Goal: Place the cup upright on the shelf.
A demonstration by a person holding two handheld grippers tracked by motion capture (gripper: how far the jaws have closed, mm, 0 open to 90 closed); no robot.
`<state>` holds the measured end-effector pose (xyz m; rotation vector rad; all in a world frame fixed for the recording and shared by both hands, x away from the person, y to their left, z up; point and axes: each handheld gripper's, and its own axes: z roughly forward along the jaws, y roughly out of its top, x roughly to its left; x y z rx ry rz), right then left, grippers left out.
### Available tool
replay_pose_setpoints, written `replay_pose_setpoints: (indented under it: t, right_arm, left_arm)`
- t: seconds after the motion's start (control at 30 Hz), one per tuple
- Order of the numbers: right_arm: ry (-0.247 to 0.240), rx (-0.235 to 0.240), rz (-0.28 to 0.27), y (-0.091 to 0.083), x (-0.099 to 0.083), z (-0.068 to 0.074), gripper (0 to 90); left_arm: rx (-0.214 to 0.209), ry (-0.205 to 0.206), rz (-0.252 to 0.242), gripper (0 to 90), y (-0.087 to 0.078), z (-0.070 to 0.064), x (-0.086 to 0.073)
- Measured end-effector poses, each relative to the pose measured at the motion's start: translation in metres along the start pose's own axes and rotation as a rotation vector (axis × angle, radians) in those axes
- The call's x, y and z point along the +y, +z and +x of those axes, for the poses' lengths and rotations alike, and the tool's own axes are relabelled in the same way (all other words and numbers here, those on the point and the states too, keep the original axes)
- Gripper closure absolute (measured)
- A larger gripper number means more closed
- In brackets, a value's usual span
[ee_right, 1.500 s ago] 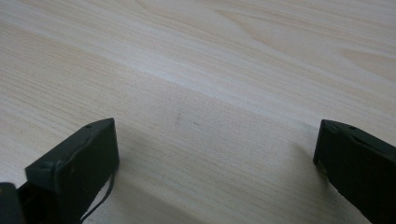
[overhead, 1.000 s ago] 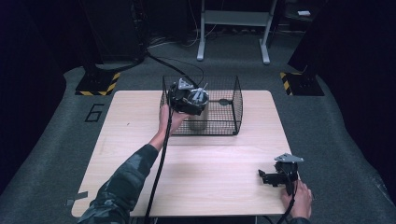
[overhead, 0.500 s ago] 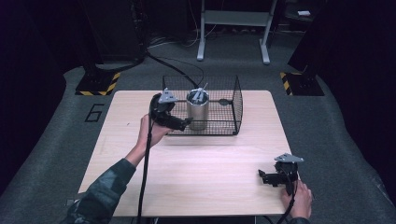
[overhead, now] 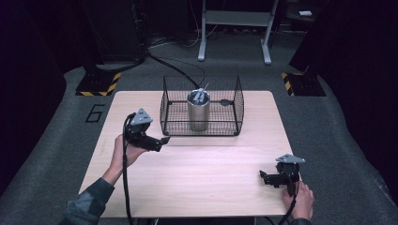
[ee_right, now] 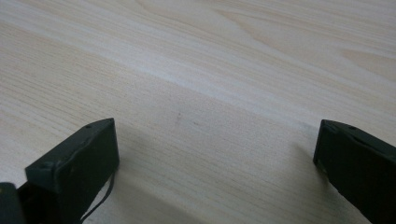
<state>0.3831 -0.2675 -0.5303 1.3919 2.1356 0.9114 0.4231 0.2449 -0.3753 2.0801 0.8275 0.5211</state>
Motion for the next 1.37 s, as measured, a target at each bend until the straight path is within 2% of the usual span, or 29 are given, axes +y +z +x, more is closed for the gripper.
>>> replay_pose_setpoints:
  t: [0.1,0.13,0.17,0.2,0.23,0.27,0.3,0.33,0.37,0.4,0.43,0.5,0.57,0.6,0.67,0.7,0.73,0.8,0.83,0.87,0.9,1.07,1.13,1.17,1.23,1.37]
  right_arm:
    - [0.000,0.000,0.000,0.000,0.000,0.000,0.0]
    - [0.000,0.000,0.000,0.000,0.000,0.000,0.0]
    - [0.002,0.001,0.002,0.000,0.000,0.000,0.0]
    - [0.002,0.001,0.002,0.000,0.000,0.000,0.0]
    - [0.000,0.000,0.000,0.000,0.000,0.000,0.0]
    - [0.000,0.000,0.000,0.000,0.000,0.000,0.0]
    - [0.000,0.000,0.000,0.000,0.000,0.000,0.0]
    - [0.000,0.000,0.000,0.000,0.000,0.000,0.0]
    - [0.002,0.001,0.001,0.000,0.000,0.000,0.0]
    - [0.002,0.001,0.001,0.000,0.000,0.000,0.0]
    - [0.001,0.000,0.001,0.000,0.000,0.000,0.0]
    - [0.007,0.000,0.000,0.000,0.000,0.001,0.0]
    - [0.001,0.001,0.002,0.000,0.000,0.000,0.0]
    - [0.001,0.001,0.002,0.000,0.000,0.000,0.0]
    - [0.008,0.001,0.000,0.000,0.000,0.001,0.0]
    - [0.003,0.001,0.001,0.000,0.000,0.000,0.0]
    - [0.003,0.001,0.001,0.000,0.000,0.000,0.0]
    - [0.008,0.000,0.000,0.000,0.000,0.001,0.0]
    - [0.008,0.001,0.000,0.000,0.000,0.001,0.0]
    - [0.008,0.001,0.000,0.000,0.000,0.001,0.0]
    - [0.000,0.000,0.001,0.000,0.000,0.000,0.0]
    - [0.002,0.000,0.001,0.000,0.000,0.000,0.0]
    - [0.002,0.000,0.001,0.000,0.000,0.000,0.0]
    - [0.005,0.001,0.001,0.000,0.000,0.000,0.0]
    - [0.003,0.001,0.002,0.000,0.000,0.000,0.0]
    - [0.003,0.001,0.002,0.000,0.000,0.000,0.0]
  left_arm:
    - [-0.002,-0.015,0.015,0.0,-0.005,0.002,-0.016]
    - [-0.002,-0.015,0.015,0.0,-0.005,0.002,-0.016]
    - [0.004,-0.026,0.023,0.0,-0.008,0.004,-0.028]
    - [0.004,-0.026,0.023,0.0,-0.008,0.004,-0.028]
    - [0.008,-0.038,0.028,0.0,-0.011,0.004,-0.040]
    - [0.008,-0.038,0.028,0.0,-0.011,0.004,-0.040]
    - [0.019,-0.055,0.027,0.0,-0.014,0.003,-0.050]
    - [0.019,-0.055,0.027,0.0,-0.014,0.003,-0.050]
    - [0.032,-0.060,0.036,0.0,-0.016,0.001,-0.063]
    - [0.032,-0.060,0.036,0.0,-0.016,0.001,-0.063]
    - [0.040,-0.075,0.042,0.0,-0.018,0.000,-0.074]
    - [0.036,-0.082,0.045,0.0,-0.018,0.001,-0.078]
    - [0.047,-0.102,0.057,0.0,-0.018,0.002,-0.095]
    - [0.047,-0.102,0.057,0.0,-0.018,0.002,-0.095]
    - [0.051,-0.131,0.071,0.0,-0.017,0.004,-0.109]
    - [0.073,-0.141,0.085,0.0,-0.015,0.005,-0.121]
    - [0.073,-0.141,0.085,0.0,-0.015,0.005,-0.121]
    - [0.077,-0.187,0.090,0.0,-0.014,0.007,-0.136]
    - [0.093,-0.210,0.105,0.0,-0.012,0.007,-0.149]
    - [0.093,-0.210,0.105,0.0,-0.012,0.007,-0.149]
    - [0.107,-0.219,0.121,0.0,-0.010,0.008,-0.160]
    - [0.137,-0.252,0.123,0.0,-0.006,0.011,-0.176]
    - [0.152,-0.251,0.143,0.0,-0.003,0.013,-0.181]
    - [0.176,-0.238,0.157,0.0,0.002,0.014,-0.188]
    - [0.176,-0.240,0.174,0.0,0.004,0.015,-0.190]
    - [0.192,-0.243,0.148,0.0,0.006,0.015,-0.191]
